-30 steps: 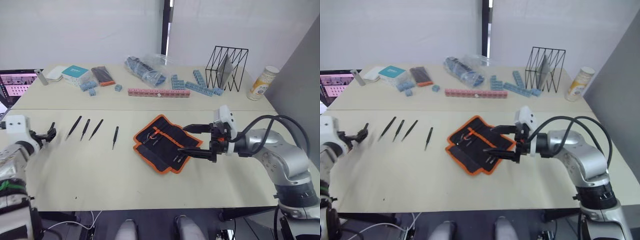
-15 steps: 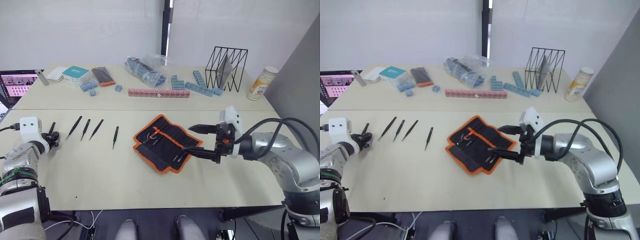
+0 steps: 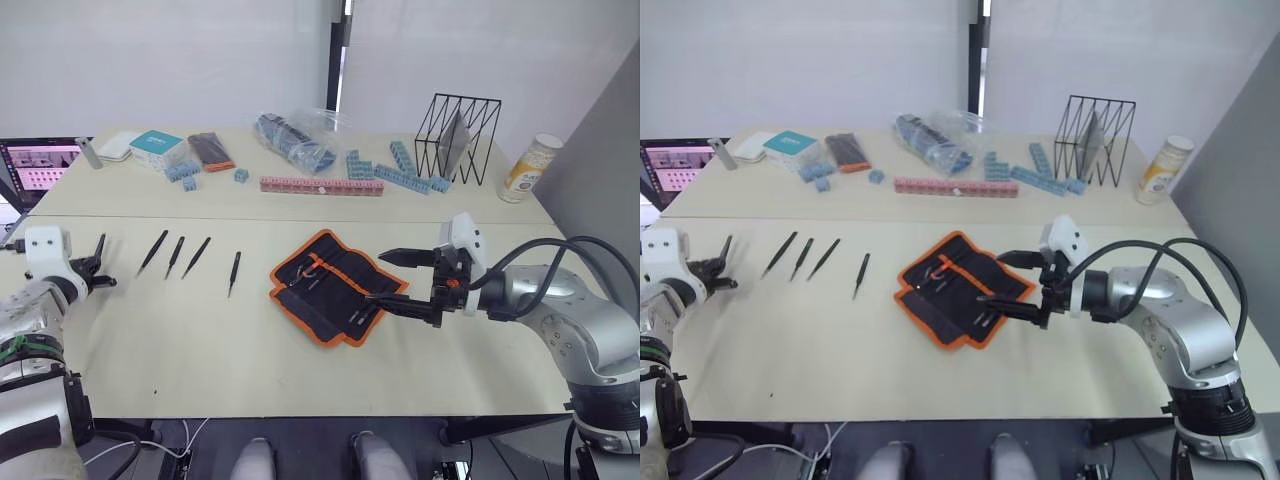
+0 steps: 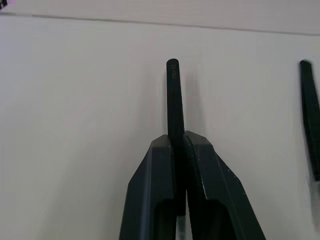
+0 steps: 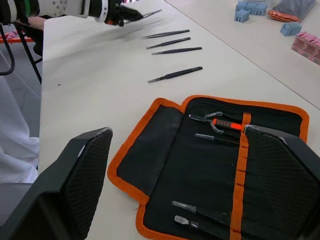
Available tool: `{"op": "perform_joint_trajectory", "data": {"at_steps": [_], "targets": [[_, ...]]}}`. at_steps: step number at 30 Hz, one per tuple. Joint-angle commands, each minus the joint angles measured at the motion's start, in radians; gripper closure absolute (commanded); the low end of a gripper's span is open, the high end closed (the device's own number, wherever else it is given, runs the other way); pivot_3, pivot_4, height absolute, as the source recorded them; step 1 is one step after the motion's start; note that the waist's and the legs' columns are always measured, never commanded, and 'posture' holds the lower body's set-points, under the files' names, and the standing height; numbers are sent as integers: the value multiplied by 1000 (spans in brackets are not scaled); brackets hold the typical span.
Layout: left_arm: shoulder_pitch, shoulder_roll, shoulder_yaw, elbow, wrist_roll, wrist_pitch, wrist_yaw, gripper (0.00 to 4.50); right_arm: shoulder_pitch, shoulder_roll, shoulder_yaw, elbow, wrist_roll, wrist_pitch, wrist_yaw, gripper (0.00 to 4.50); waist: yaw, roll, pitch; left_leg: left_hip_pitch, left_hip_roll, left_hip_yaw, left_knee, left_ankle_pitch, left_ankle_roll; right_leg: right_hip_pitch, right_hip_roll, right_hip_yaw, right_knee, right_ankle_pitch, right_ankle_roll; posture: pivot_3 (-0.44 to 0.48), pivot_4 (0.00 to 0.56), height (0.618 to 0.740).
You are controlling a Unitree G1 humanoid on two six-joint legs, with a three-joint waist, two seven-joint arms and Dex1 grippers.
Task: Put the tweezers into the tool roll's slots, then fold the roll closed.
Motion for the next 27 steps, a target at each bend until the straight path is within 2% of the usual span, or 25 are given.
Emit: {"op": "perform_joint_trajectory", "data": {"at_steps": [1, 3, 6, 13, 19, 26, 27], "targets": [[13, -19, -8, -270, -110, 52, -198, 4467, -2, -15, -19, -13, -6, -30, 3, 0, 6, 0, 0, -1, 0, 0, 0, 0, 0, 0, 0, 0, 0, 0, 0, 0, 150, 737], [50, -40, -55, -455, -177, 146, -323, 4467, 8, -15, -24, -16, -13, -35, -5, 0, 9, 0, 0, -2, 0, 0, 1, 0, 0, 0, 0, 0, -1, 0, 0, 0, 150, 737], [56, -56, -127, -647, -226, 280, -399, 4467, 28, -5, -38, -27, -20, -36, -40, 0, 11, 0, 0, -2, -1, 0, 1, 0, 0, 0, 0, 1, -1, 1, 0, 0, 150, 737], [-81, -111, -311, -767, -208, 435, -481, 4467, 124, 41, -45, -64, -70, -65, -168, 0, -2, 0, 0, -2, 0, -1, 3, 0, 0, 0, 1, 0, 1, 1, 1, 0, 150, 737], [-134, -156, -476, -825, -129, 525, -478, 4500, 144, 115, 37, 71, -227, -198, -242, 1912, -15, 0, 0, -2, -1, -1, 5, 0, 0, 1, 1, 2, 0, 1, 2, 0, 150, 737], [-145, -275, -550, -953, -135, 704, -393, 4500, 42, 234, 119, 331, -345, -333, -256, 4305, -13, 1, 1, -2, -1, -1, 5, 0, 0, 0, 1, 3, 1, 1, 2, 0, 150, 737], [-145, -293, -557, -961, -131, 732, -368, 4500, 27, 248, 129, 368, -360, -351, -256, 4483, -13, 1, 1, -3, -1, -1, 5, 0, 0, 0, 1, 3, 1, 1, 2, 0, 150, 737]]}}
